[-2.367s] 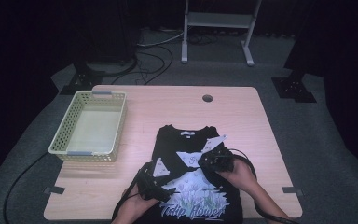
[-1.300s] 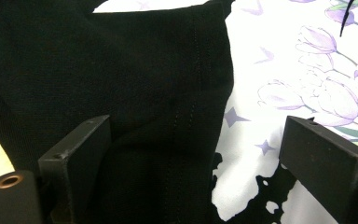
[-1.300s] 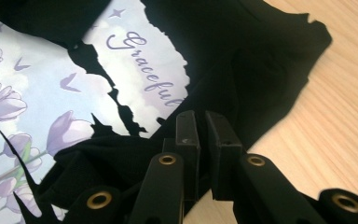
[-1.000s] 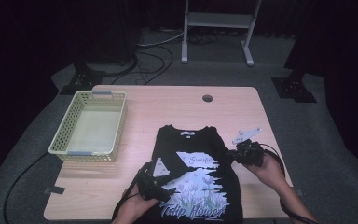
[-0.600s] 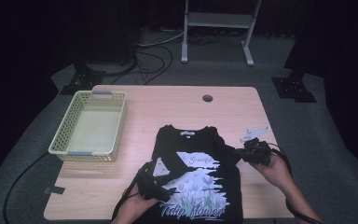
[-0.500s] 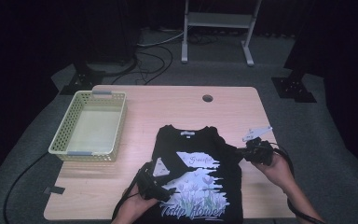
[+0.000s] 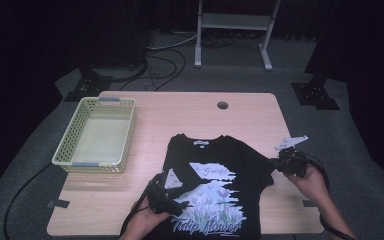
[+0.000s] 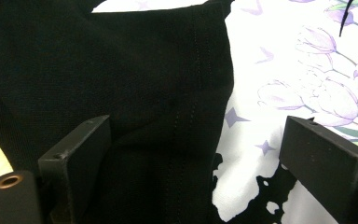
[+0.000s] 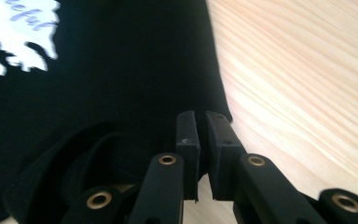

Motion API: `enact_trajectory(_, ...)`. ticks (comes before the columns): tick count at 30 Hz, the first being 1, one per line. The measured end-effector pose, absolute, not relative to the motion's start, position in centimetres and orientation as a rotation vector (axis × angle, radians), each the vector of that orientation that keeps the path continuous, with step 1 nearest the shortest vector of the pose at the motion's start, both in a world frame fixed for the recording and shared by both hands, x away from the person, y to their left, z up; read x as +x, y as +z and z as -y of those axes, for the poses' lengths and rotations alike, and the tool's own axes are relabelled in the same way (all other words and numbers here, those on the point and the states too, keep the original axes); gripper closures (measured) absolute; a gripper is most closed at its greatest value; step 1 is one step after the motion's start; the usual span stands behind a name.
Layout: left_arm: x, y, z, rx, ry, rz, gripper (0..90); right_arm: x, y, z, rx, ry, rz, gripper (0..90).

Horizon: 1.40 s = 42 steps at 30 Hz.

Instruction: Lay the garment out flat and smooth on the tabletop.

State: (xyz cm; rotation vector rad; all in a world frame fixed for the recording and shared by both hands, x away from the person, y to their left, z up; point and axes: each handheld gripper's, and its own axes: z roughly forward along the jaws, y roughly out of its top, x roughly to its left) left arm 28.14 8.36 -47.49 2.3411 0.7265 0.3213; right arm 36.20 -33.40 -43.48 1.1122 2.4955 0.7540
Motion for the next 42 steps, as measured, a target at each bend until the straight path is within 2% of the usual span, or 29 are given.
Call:
enact_trajectory(8, 28.2, -47.5, -8.3, 2.343, 0.321, -0.730, 8.9, 36.6, -44.3, 35.1, 1.194, 0.749, -2.454, 83.7)
enact_trajectory(14, 28.2, -47.4, -8.2, 2.350, 0.319, -0.732, 8.9, 36.5, -44.2, 35.2, 1.219, 0.764, -2.450, 72.8)
enact_trajectory(17, 28.2, -47.4, -8.2, 2.354, 0.317, -0.732, 8.9, 36.3, -43.6, 35.0, 1.195, 0.789, -2.457, 71.2)
enact_trajectory(24, 28.3, -47.4, -8.2, 2.360, 0.313, -0.724, 8.8, 35.4, -42.3, 33.6, 1.140, 0.881, -2.527, 70.1)
enact_trajectory(33, 28.3, -47.4, -8.2, 2.359, 0.313, -0.722, 8.8, 34.7, -43.7, 31.5, 1.089, 0.828, -2.659, 69.3)
enact_trajectory(42, 28.3, -47.4, -8.3, 2.354, 0.314, -0.721, 8.7, 33.3, -45.1, 33.3, 1.169, 0.734, -2.664, 69.2)
